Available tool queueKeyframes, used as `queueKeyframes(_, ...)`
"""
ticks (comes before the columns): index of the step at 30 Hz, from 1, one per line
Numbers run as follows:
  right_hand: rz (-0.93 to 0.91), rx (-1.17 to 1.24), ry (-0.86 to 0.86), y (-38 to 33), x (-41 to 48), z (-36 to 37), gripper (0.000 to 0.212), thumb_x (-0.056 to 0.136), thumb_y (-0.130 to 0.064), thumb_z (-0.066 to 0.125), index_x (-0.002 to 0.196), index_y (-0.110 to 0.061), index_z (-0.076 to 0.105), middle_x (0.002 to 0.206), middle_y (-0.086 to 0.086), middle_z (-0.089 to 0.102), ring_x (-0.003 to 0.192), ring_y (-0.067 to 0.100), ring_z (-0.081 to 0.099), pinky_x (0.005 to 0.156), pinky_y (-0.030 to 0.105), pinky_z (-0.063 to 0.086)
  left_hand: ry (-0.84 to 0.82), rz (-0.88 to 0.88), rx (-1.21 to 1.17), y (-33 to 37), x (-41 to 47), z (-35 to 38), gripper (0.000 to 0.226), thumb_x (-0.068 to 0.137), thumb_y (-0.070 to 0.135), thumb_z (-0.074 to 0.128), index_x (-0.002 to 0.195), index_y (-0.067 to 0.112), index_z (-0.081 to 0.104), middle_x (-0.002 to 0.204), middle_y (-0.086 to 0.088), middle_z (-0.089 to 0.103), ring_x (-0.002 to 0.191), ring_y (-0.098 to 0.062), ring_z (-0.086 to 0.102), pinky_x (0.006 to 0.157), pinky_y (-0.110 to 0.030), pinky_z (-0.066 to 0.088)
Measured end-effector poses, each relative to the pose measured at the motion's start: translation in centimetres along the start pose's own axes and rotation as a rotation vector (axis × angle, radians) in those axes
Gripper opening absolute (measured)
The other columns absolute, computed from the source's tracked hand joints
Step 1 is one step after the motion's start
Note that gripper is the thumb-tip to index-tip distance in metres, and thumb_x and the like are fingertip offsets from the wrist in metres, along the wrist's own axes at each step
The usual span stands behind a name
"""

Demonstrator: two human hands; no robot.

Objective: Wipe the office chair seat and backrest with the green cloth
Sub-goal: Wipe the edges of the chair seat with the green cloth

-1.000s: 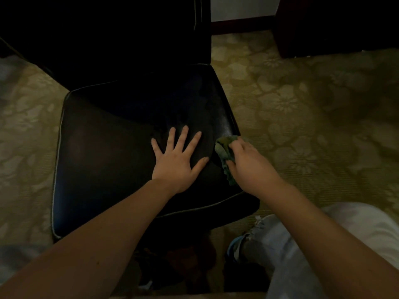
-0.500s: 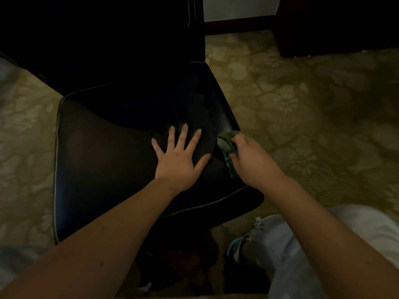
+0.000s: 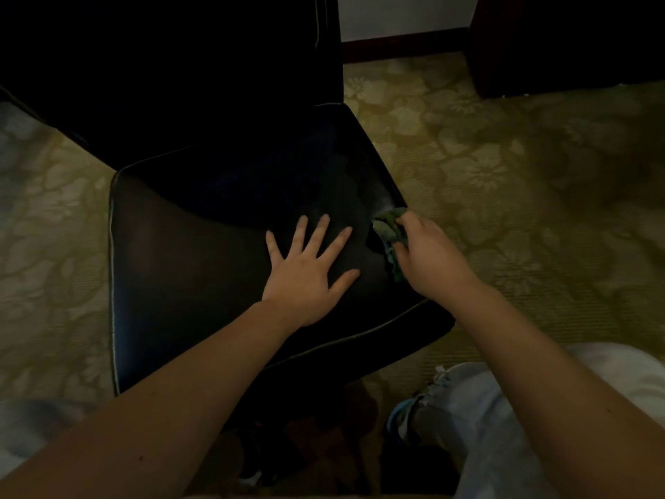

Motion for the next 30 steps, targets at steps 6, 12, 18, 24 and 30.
queueKeyframes(6, -0.001, -0.006, -0.019, 0.4, -0.9, -0.1, 0.019, 0.099, -0.016, 0.051, 0.116, -0.006, 0.050, 0.123, 0.012, 0.054, 0.117, 0.028, 0.049, 0.091, 0.031, 0.038, 0.010, -0.019, -0.005, 0.1, 0.0, 0.6, 0.069, 0.096, 0.073, 0.007, 0.154, 0.048, -0.019, 0.167, 0.007, -0.022, 0.153, -0.025, -0.023, 0.117, -0.071, -0.009)
queueKeyframes(12, -0.005, -0.047, -0.054, 0.4, -1.2, 0.2, 0.020, 0.100, -0.016, 0.051, 0.117, -0.006, 0.049, 0.129, 0.014, 0.052, 0.120, 0.031, 0.047, 0.093, 0.035, 0.039, 0.032, -0.014, -0.007, 0.1, 0.0, 0.7, 0.069, 0.095, 0.074, 0.007, 0.154, 0.049, -0.019, 0.167, 0.008, -0.022, 0.153, -0.025, -0.023, 0.117, -0.070, -0.009)
queueKeyframes(18, -0.013, -0.014, -0.009, 0.3, -0.4, -0.1, 0.018, 0.098, -0.015, 0.052, 0.114, -0.007, 0.049, 0.123, 0.012, 0.054, 0.117, 0.029, 0.048, 0.092, 0.035, 0.040, 0.048, -0.025, -0.014, 0.1, 0.3, 0.8, 0.069, 0.095, 0.074, 0.006, 0.154, 0.049, -0.019, 0.168, 0.008, -0.021, 0.154, -0.026, -0.021, 0.116, -0.071, -0.008)
queueKeyframes(24, 0.049, -0.043, -0.093, 1.1, -1.5, 0.1, 0.028, 0.102, -0.019, 0.048, 0.126, -0.007, 0.045, 0.128, 0.013, 0.052, 0.119, 0.031, 0.046, 0.082, 0.028, 0.032, 0.046, -0.048, -0.013, 0.4, 0.7, 0.6, 0.070, 0.095, 0.074, 0.007, 0.156, 0.047, -0.016, 0.168, 0.006, -0.018, 0.154, -0.028, -0.018, 0.116, -0.072, -0.005)
queueKeyframes(30, 0.049, -0.050, -0.002, 1.1, -1.1, -0.5, 0.025, 0.098, -0.017, 0.052, 0.121, -0.007, 0.050, 0.118, 0.014, 0.058, 0.107, 0.032, 0.054, 0.075, 0.031, 0.036, 0.061, -0.050, -0.016, 0.4, 0.8, 0.7, 0.070, 0.096, 0.074, 0.007, 0.156, 0.047, -0.014, 0.169, 0.006, -0.016, 0.155, -0.028, -0.017, 0.116, -0.072, -0.005)
Point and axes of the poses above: each hand's wrist, its own x-axis towards the middle knuckle, its own z-axis out of the palm, y = z × x, the point moved 9 cm from there along x, towards the middle knuckle
